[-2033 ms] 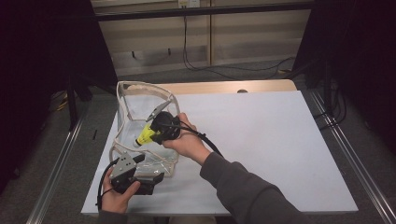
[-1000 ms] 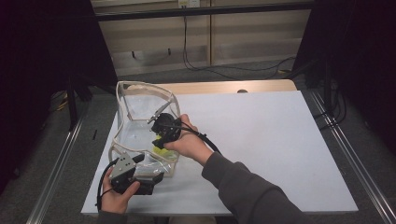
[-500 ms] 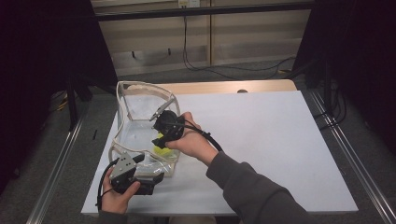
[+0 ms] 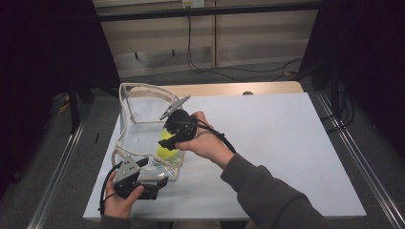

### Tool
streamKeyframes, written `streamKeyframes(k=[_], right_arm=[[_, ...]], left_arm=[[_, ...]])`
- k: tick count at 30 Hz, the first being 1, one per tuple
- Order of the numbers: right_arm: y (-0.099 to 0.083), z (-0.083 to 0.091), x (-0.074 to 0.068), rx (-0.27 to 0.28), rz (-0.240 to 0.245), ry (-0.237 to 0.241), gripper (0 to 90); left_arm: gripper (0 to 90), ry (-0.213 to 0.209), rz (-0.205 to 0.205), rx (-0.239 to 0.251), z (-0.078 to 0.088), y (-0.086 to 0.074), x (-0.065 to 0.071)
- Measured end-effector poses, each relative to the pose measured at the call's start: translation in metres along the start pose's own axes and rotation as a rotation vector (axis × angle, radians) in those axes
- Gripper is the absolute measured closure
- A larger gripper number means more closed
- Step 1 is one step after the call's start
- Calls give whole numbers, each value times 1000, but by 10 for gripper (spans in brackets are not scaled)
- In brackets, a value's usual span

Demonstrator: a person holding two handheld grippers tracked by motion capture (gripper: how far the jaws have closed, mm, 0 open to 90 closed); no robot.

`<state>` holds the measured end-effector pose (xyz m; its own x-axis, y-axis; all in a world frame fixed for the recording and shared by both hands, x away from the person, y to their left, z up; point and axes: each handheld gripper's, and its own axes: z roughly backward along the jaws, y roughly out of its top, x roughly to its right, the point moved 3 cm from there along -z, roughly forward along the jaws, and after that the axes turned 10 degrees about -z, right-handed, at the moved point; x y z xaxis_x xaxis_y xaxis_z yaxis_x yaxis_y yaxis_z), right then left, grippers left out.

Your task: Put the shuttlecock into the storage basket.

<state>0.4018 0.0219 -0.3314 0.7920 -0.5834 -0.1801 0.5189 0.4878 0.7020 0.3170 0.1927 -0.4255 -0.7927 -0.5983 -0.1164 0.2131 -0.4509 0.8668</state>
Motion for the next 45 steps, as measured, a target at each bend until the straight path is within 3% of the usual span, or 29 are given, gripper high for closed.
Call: streamKeyframes(k=[12,24,35,45], right_arm=[[-6,23,9,50,-14,24,384],[-9,31,12,72,-21,36,331],[-14,43,19,75,-24,16,286],[-26,50,32,88,-59,0,240]], left_arm=[[39,1,2,3,-1,0,1],[39,1,1,2,0,0,1],[39,1,0,2,-1,0,1],[41,2,-2,0,0,0,1]])
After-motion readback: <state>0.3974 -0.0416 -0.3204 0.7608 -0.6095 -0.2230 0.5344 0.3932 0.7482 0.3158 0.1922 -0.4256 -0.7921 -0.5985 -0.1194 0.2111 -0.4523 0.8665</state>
